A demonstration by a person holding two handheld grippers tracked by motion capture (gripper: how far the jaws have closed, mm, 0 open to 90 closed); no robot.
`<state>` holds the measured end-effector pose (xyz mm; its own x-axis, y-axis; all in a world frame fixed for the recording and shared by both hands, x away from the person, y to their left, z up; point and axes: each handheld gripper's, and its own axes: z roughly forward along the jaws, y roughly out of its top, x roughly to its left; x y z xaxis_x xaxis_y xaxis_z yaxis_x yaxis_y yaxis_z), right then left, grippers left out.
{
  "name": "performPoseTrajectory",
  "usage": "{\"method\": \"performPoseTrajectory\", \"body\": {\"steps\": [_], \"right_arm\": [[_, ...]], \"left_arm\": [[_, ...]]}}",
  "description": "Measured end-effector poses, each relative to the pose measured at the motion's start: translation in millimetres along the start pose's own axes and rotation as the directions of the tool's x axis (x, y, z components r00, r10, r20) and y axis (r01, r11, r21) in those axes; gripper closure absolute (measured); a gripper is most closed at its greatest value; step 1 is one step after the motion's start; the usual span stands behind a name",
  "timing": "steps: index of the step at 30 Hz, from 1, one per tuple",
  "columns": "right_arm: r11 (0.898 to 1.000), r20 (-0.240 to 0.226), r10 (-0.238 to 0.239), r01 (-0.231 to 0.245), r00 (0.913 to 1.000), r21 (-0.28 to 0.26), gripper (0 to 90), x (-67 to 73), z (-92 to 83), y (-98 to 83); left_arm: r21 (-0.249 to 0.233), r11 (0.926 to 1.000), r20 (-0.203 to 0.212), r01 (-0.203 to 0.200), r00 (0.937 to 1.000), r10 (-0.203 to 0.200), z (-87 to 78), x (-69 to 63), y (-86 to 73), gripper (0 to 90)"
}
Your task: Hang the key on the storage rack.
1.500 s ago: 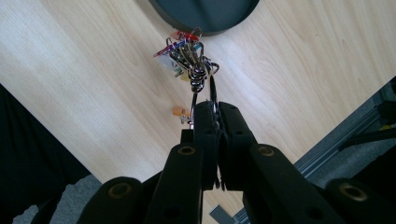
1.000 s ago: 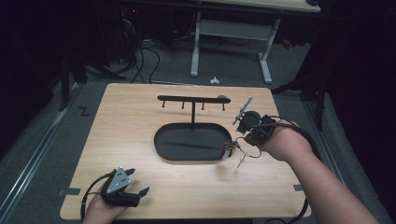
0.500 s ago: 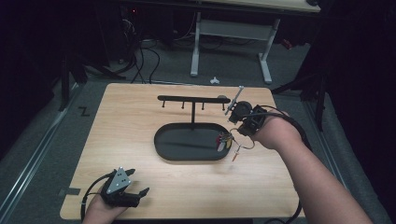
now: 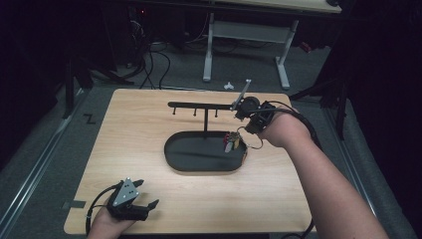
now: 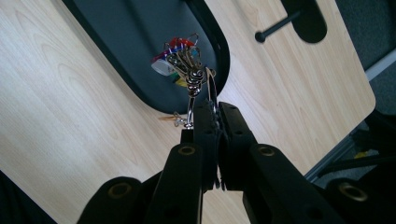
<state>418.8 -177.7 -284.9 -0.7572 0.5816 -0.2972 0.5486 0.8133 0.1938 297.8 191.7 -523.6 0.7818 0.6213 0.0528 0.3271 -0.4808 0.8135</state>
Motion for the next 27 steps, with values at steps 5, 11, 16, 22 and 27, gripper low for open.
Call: {"method": "performPoseTrajectory", "body": {"steps": [5,11,16,22,27], "right_arm": [[1.000,0.001,0.001,-0.001,1.0000,-0.007,87.3,-1.8,0.7,8.1],[1.000,-0.001,0.005,-0.005,1.0000,0.000,87.3,-6.1,3.3,15.8],[1.000,-0.001,0.011,-0.011,0.9999,-0.003,87.3,-12.2,7.6,21.9],[1.000,-0.022,0.028,-0.029,0.9994,-0.012,87.3,-18.9,12.8,30.8],[0.999,-0.015,0.033,-0.033,0.9993,-0.005,87.3,-24.4,16.1,38.5]], "left_arm": [[0.001,1.0000,0.003,0.000,1.0000,0.000,-0.4,0.1,0.0,14.6],[-0.004,1.0000,0.002,0.005,1.0000,-0.005,-0.8,0.2,-0.3,14.6],[0.001,1.0000,0.001,0.002,1.0000,-0.002,-1.1,0.2,-0.5,14.7],[0.003,1.0000,0.000,0.003,1.0000,-0.003,-0.6,0.8,-0.8,14.7],[0.005,1.0000,0.000,0.000,1.0000,0.000,-0.5,0.6,-0.8,14.7]]}}
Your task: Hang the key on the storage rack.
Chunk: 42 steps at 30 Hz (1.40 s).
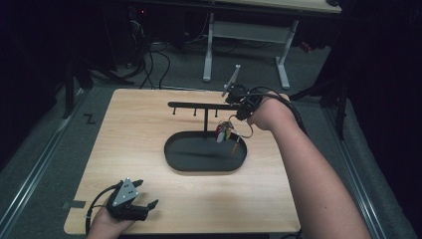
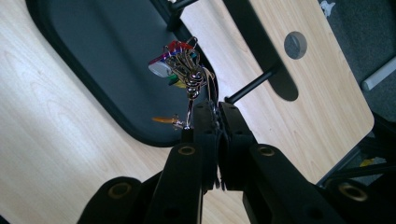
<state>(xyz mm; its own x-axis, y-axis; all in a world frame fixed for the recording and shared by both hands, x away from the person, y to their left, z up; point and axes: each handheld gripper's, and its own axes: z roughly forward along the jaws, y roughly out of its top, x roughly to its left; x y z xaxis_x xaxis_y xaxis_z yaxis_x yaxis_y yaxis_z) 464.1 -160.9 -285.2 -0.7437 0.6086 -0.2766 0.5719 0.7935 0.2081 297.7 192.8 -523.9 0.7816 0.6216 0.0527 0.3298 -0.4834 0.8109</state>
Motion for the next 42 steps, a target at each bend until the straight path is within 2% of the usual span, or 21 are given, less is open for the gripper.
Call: {"method": "performPoseTrajectory", "body": {"steps": [10,22,29,30,33,37,42], "right_arm": [[1.000,-0.008,0.025,-0.025,0.9996,-0.015,87.3,-11.3,5.8,10.4],[0.995,-0.027,0.099,-0.099,0.9947,0.000,87.2,-29.7,21.0,-0.4],[0.993,-0.038,0.118,-0.119,0.9923,-0.012,86.8,-33.1,24.4,-1.7],[0.993,-0.036,0.121,-0.121,0.9920,-0.008,86.2,-32.5,24.5,-1.2],[0.989,-0.031,0.142,-0.143,0.9894,-0.024,76.4,-31.8,22.1,0.5],[0.988,-0.004,0.141,-0.141,0.9899,-0.058,72.5,-29.9,13.9,-0.8],[0.986,0.017,0.156,-0.155,0.9876,-0.062,68.6,-29.4,8.3,-8.8]], "left_arm": [[-0.001,1.0000,0.000,0.000,1.0000,0.000,-0.2,0.4,-0.3,14.7],[0.002,1.0000,0.002,0.000,1.0000,0.000,0.3,0.2,-0.3,14.7],[0.004,1.0000,0.003,-0.002,1.0000,0.002,0.5,0.1,-0.3,14.7],[0.005,1.0000,0.003,-0.003,1.0000,0.003,0.4,0.1,-0.3,14.7],[0.004,1.0000,0.003,-0.001,1.0000,0.001,0.6,0.3,-0.4,14.7],[0.002,1.0000,0.003,-0.003,1.0000,0.003,1.0,0.1,-0.3,14.7],[0.006,1.0000,0.005,-0.006,1.0000,0.006,1.3,-0.8,0.2,14.8]]}}
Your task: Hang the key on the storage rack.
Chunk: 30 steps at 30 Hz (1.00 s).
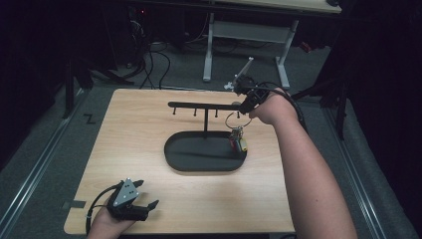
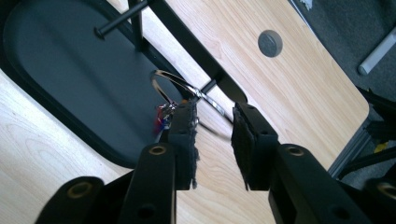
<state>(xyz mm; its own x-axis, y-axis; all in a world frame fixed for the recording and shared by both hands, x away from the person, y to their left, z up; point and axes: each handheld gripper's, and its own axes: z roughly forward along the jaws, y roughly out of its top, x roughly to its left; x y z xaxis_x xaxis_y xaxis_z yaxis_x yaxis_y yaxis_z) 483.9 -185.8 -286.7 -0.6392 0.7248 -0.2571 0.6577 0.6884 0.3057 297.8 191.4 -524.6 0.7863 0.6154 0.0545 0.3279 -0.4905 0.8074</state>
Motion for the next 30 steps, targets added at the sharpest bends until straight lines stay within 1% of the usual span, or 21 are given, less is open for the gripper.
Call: {"method": "performPoseTrajectory", "body": {"steps": [3,4,7,10,12,15,16,17,18,20,21,22,23,24,26,27,28,30], "right_arm": [[1.000,0.008,0.022,-0.022,0.9997,-0.004,65.6,-0.3,-2.0,-5.4],[1.000,0.011,0.019,-0.019,0.9998,-0.006,64.6,-1.3,-2.5,-7.4],[0.999,0.016,0.037,-0.037,0.9992,-0.009,61.9,-2.3,-2.8,-13.9],[0.999,0.014,0.054,-0.054,0.9984,-0.001,61.0,-2.7,-1.5,-20.5],[0.999,0.014,0.053,-0.053,0.9985,-0.008,60.1,-4.1,-0.3,-25.0],[0.998,0.012,0.066,-0.066,0.9977,-0.016,57.5,-5.5,2.4,-30.1],[0.997,0.015,0.077,-0.077,0.9969,-0.011,56.7,-5.4,3.3,-31.9],[0.997,0.016,0.074,-0.074,0.9971,-0.014,55.7,-6.5,4.4,-33.5],[0.996,0.015,0.090,-0.090,0.9958,-0.012,54.8,-6.4,5.3,-35.1],[0.995,0.012,0.100,-0.100,0.9949,-0.015,53.9,-7.3,7.8,-38.2],[0.995,0.007,0.097,-0.097,0.9952,-0.023,53.4,-7.9,9.9,-40.3],[0.994,0.000,0.105,-0.105,0.9944,-0.025,52.9,-7.8,11.4,-41.9],[0.995,-0.001,0.101,-0.101,0.9948,-0.026,52.3,-8.0,12.8,-43.1],[0.993,-0.005,0.112,-0.112,0.9937,-0.027,51.3,-7.2,16.0,-45.3],[0.994,-0.012,0.109,-0.109,0.9940,-0.023,49.5,-7.2,22.2,-49.0],[0.993,-0.016,0.121,-0.121,0.9925,-0.015,48.8,-6.2,25.3,-50.9],[0.993,-0.017,0.117,-0.117,0.9930,-0.013,47.8,-6.3,27.7,-52.4],[0.991,-0.024,0.132,-0.132,0.9910,-0.006,46.9,-5.8,34.0,-56.8]], "left_arm": [[-0.002,1.0000,-0.002,0.000,1.0000,0.000,0.5,-0.4,0.0,14.8],[-0.001,1.0000,-0.002,-0.001,1.0000,0.001,0.6,-0.4,0.1,14.8],[0.005,1.0000,0.000,-0.002,1.0000,0.002,1.0,-0.7,0.4,14.8],[0.002,1.0000,0.000,-0.003,1.0000,0.003,1.7,-1.6,0.4,14.8],[0.005,1.0000,0.002,-0.005,1.0000,0.005,1.9,-1.9,0.6,14.8],[0.008,0.9999,0.003,-0.007,1.0000,0.007,2.6,-2.4,0.8,14.8],[0.008,0.9999,0.003,-0.008,1.0000,0.008,2.8,-2.6,0.8,14.8],[0.010,0.9999,0.004,-0.010,0.9999,0.010,2.8,-2.6,0.8,14.8],[0.011,0.9999,0.004,-0.010,0.9999,0.010,2.8,-2.5,0.8,14.8],[0.011,0.9999,0.003,-0.010,0.9999,0.010,2.9,-2.4,0.7,14.8],[0.011,0.9999,0.003,-0.010,0.9999,0.010,2.9,-2.3,0.6,14.8],[0.011,0.9999,0.003,-0.009,1.0000,0.009,2.9,-2.3,0.6,14.8],[0.012,0.9999,0.003,-0.009,1.0000,0.009,3.0,-2.4,0.6,14.8],[0.012,0.9999,0.003,-0.010,0.9999,0.010,3.0,-2.4,0.6,14.8],[0.013,0.9999,0.005,-0.010,0.9999,0.010,3.2,-2.7,0.6,14.8],[0.011,0.9999,0.003,-0.009,1.0000,0.009,3.4,-3.0,0.5,14.8],[0.011,0.9999,0.004,-0.009,1.0000,0.009,3.4,-3.1,0.6,14.8],[0.011,0.9999,0.004,-0.009,0.9999,0.009,3.5,-3.4,0.5,14.8]]}}
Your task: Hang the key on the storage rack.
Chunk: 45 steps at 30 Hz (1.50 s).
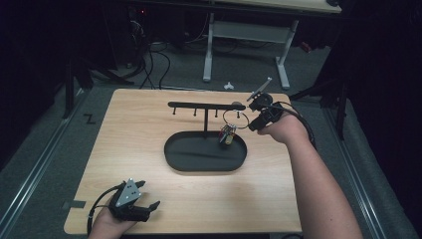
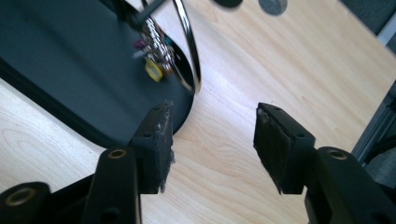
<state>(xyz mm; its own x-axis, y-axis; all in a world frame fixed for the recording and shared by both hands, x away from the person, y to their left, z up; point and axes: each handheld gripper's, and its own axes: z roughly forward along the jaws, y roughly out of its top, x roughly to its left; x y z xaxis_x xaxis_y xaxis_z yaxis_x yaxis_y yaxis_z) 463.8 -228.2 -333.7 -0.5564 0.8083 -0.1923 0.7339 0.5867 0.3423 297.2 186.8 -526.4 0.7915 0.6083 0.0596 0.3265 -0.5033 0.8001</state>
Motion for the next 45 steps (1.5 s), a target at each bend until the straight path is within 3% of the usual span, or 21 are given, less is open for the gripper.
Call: {"method": "performPoseTrajectory", "body": {"steps": [17,22,28,30,33,35,37,45], "right_arm": [[0.997,-0.036,0.079,-0.078,0.9963,0.018,40.8,-5.7,42.3,-37.6],[0.995,-0.053,0.099,-0.099,0.9937,0.005,37.8,-5.2,53.0,-49.9],[0.991,-0.063,0.126,-0.129,0.9900,-0.047,35.7,0.2,61.5,-65.2],[0.992,-0.064,0.120,-0.123,0.9907,-0.036,34.0,2.3,64.4,-68.9],[0.984,-0.081,0.152,-0.158,0.9850,-0.077,34.0,5.0,66.7,-76.4],[0.984,-0.070,0.149,-0.155,0.9863,-0.091,32.7,7.4,68.0,-79.6],[0.973,-0.086,0.177,-0.187,0.9804,-0.131,32.0,8.3,69.1,-85.1],[0.949,-0.057,0.215,-0.223,0.9749,-0.222,30.6,15.4,74.5,-107.7]], "left_arm": [[0.008,0.9999,0.002,-0.006,1.0000,0.006,1.4,-0.9,-0.1,14.8],[0.010,0.9999,0.003,-0.006,1.0000,0.006,1.1,-0.7,-0.1,14.8],[0.010,0.9999,0.002,-0.005,1.0000,0.005,1.9,-1.0,-0.2,14.8],[0.010,0.9999,0.002,-0.006,1.0000,0.006,2.1,-1.4,-0.2,14.8],[0.011,0.9999,0.002,-0.006,1.0000,0.006,2.5,-1.6,-0.3,14.8],[0.014,0.9999,0.002,-0.008,1.0000,0.008,2.5,-1.7,-0.3,14.8],[0.017,0.9998,0.003,-0.010,0.9999,0.010,2.6,-1.6,-0.3,14.8],[0.019,0.9998,0.002,-0.011,0.9999,0.011,3.6,-1.9,-0.6,14.8]]}}
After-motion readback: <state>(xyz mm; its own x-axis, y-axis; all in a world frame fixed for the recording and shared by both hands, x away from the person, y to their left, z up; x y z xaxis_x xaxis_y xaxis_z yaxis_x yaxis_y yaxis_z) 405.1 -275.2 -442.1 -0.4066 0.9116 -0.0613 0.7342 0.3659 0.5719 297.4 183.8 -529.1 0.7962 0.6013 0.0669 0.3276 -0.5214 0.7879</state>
